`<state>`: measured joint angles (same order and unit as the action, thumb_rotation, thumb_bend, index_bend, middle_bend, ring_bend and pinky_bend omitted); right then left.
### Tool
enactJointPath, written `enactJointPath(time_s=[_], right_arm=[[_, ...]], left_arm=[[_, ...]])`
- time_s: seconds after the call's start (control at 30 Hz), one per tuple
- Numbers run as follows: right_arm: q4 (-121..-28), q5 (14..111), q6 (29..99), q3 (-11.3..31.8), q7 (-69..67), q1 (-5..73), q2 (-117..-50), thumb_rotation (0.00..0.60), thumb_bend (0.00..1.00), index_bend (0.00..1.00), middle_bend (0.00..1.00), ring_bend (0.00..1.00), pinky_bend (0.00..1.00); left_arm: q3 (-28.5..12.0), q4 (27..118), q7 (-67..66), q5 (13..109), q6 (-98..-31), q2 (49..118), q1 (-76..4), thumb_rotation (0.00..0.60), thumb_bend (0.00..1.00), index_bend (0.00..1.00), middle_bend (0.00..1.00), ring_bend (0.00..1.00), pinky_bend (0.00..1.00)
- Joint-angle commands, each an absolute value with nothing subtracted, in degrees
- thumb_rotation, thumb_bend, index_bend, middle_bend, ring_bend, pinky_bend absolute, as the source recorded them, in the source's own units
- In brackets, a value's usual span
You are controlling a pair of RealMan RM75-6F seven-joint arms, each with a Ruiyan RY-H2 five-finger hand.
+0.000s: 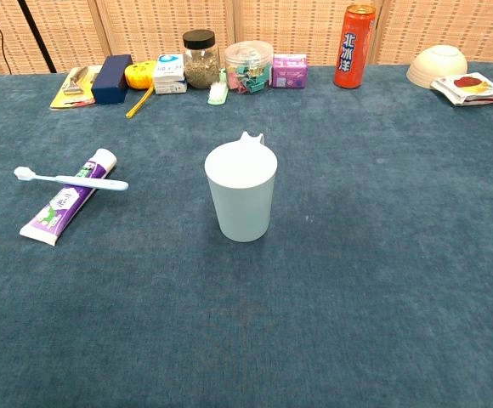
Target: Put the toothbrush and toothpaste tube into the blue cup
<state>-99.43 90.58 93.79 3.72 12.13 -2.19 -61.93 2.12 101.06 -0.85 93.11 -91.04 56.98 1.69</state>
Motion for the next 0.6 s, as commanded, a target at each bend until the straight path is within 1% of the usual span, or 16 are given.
enactJointPath(time_s=[0.03,0.4,0.6], right_arm=[[-99.4,90.6,93.8,3.7,12.1,-2.2,-61.9,0.6,0.0,0.0,0.0,0.0,0.0],[-99.9,90.9,94.4,3.7,10.7,-2.5,-61.2,0.6,0.0,0.0,0.0,0.0,0.0],[-100.0,90.8,94.4,3.6,10.3,-2.5,-60.9,0.6,0.0,0.0,0.0,0.0,0.0]], left_arm=[[2.1,101.1,-0.8,93.1,-91.0,56.9,1.7,0.6,0.03,0.0,0.0,0.0,0.0],[2.3,101.1,0.0,93.1,-91.2,56.8,1.9,0.6,0.03,0.0,0.0,0.0,0.0],[2.6,101.1,1.9,93.4,-89.5,56.1,1.0,0.6,0.03,0.0,0.0,0.0,0.0]])
